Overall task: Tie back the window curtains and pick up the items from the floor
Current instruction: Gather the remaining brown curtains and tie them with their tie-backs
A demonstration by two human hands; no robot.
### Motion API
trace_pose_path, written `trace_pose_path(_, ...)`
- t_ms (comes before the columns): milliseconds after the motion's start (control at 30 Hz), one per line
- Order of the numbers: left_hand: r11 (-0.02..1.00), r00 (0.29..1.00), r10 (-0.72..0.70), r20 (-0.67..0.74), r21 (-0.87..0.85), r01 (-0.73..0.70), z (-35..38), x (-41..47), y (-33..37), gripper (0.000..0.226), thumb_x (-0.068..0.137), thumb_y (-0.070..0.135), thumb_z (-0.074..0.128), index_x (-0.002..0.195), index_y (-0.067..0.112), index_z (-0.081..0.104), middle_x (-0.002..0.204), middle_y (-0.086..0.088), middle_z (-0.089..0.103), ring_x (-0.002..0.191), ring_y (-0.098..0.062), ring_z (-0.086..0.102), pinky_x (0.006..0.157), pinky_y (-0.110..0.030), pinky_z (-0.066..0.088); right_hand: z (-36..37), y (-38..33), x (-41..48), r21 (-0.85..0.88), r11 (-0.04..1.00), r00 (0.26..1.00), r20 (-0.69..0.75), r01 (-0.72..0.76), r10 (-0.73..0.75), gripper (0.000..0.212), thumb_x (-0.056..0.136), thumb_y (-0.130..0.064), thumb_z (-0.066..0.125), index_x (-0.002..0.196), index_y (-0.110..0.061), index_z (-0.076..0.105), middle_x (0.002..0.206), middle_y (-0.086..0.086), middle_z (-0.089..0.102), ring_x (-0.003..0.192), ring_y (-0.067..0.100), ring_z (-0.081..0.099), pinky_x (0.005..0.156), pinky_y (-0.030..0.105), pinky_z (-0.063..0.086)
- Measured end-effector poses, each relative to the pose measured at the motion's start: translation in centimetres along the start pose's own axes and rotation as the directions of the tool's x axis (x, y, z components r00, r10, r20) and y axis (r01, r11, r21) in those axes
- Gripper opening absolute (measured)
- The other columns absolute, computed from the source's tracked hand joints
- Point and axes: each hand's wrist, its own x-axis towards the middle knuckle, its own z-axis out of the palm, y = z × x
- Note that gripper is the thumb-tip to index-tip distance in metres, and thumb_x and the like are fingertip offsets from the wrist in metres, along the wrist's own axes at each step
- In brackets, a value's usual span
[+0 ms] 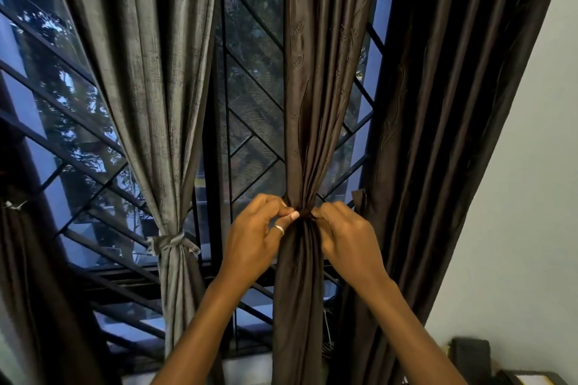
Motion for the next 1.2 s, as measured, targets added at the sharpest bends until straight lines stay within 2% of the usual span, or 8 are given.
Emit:
trace_pose_path(100, 0.993, 0.999, 0.009, -0.041, 0.118, -0.004, -1.3, 0.4, -0.5, 0.015, 0.097, 0.027, 0.065, 0.085, 0.019, 0.064, 0.080, 0.010, 0.058, 0.072, -0.009, 0.059, 0.060, -0.043, 0.050, -0.7, 0.9, 0.7, 0.006, 1.000, 1.000, -0.017, -0.004, 0.004, 0.007, 0.096, -0.009, 0.058, 0.096, -0.012, 0.064, 0.084, 0.001, 0.060, 0.067, 0.022, 0.060, 0.054, 0.043, 0.051)
trace_pose_path(233, 0.975, 0.997, 0.043, -0.063, 0.221, -0.028, -2.9, 1.5, -0.7, 0.018, 0.097, 0.028, 0.065, 0.082, 0.020, 0.061, 0.069, 0.011, 0.047, 0.059, -0.012, 0.047, 0.049, -0.042, 0.042, -1.4, 2.0, 1.6, 0.016, 1.000, 0.999, -0.044, -0.010, 0.010, 0.015, 0.098, -0.015, 0.053, 0.089, -0.008, 0.063, 0.079, 0.002, 0.060, 0.066, 0.021, 0.059, 0.056, 0.044, 0.052)
trace_pose_path(333, 0.979, 0.997, 0.007, -0.075, 0.204, 0.008, -2.9, 1.6, -0.7, 0.019, 0.098, 0.030, 0.064, 0.081, 0.020, 0.061, 0.070, 0.009, 0.051, 0.059, -0.013, 0.049, 0.050, -0.042, 0.043, -1.1, 1.9, 1.6, 0.008, 1.000, 0.999, -0.046, -0.017, 0.017, 0.018, 0.098, -0.018, 0.052, 0.088, -0.008, 0.063, 0.077, 0.002, 0.059, 0.064, 0.019, 0.058, 0.055, 0.042, 0.051)
trace_pose_path(533, 0.985, 0.990, -0.117, -0.077, 0.121, 0.125, -1.9, 1.1, -1.2, 0.019, 0.097, 0.031, 0.064, 0.080, 0.023, 0.061, 0.067, 0.011, 0.054, 0.057, -0.014, 0.050, 0.050, -0.040, 0.044, -0.2, 2.3, 1.4, 0.056, 0.995, 0.997, -0.015, -0.077, 0.078, 0.009, 0.093, -0.004, 0.062, 0.093, -0.012, 0.066, 0.084, -0.002, 0.066, 0.072, 0.012, 0.061, 0.058, 0.039, 0.054)
trace_pose_path(800, 0.975, 0.981, -0.187, -0.054, 0.113, 0.192, -0.1, 1.0, -1.4, 0.016, 0.099, 0.038, 0.057, 0.088, 0.027, 0.057, 0.076, 0.011, 0.062, 0.070, -0.006, 0.061, 0.059, -0.044, 0.052, 0.9, 2.8, 0.4, 0.147, 0.976, 0.985, 0.082, -0.162, 0.152, 0.008, 0.100, -0.017, 0.057, 0.104, -0.022, 0.062, 0.091, -0.008, 0.065, 0.079, 0.008, 0.063, 0.064, 0.040, 0.055)
trace_pose_path(933, 0.957, 0.971, -0.232, -0.063, 0.166, 0.239, 0.8, 1.3, -0.6, 0.017, 0.099, 0.046, 0.052, 0.104, 0.031, 0.056, 0.088, 0.017, 0.064, 0.076, 0.001, 0.062, 0.065, -0.041, 0.056, 0.1, 3.7, 0.1, 0.175, 0.963, 0.977, 0.102, -0.205, 0.190, 0.020, 0.099, -0.026, 0.061, 0.117, -0.021, 0.065, 0.106, -0.006, 0.069, 0.094, 0.009, 0.067, 0.077, 0.038, 0.058)
trace_pose_path(1067, 0.946, 0.958, -0.278, -0.067, 0.153, 0.285, 2.2, 1.5, 0.8, 0.022, 0.099, 0.045, 0.054, 0.115, 0.030, 0.051, 0.090, 0.022, 0.061, 0.075, 0.002, 0.062, 0.064, -0.040, 0.056, -2.0, 5.6, -0.3, 0.102, 0.931, 0.932, -0.066, -0.350, 0.357, 0.021, 0.097, -0.029, 0.063, 0.116, -0.020, 0.067, 0.109, -0.006, 0.071, 0.096, 0.011, 0.068, 0.080, 0.038, 0.058)
trace_pose_path(1200, 0.945, 0.961, -0.273, -0.037, 0.174, 0.275, 3.5, 1.6, 2.2, 0.025, 0.099, 0.044, 0.053, 0.117, 0.027, 0.051, 0.090, 0.020, 0.060, 0.074, 0.001, 0.061, 0.059, -0.031, 0.052, -4.8, 8.5, -0.4, 0.044, 0.828, 0.783, -0.302, -0.559, 0.544, 0.022, 0.095, -0.030, 0.064, 0.113, -0.017, 0.065, 0.108, 0.003, 0.069, 0.095, 0.023, 0.068, 0.080, 0.042, 0.057)
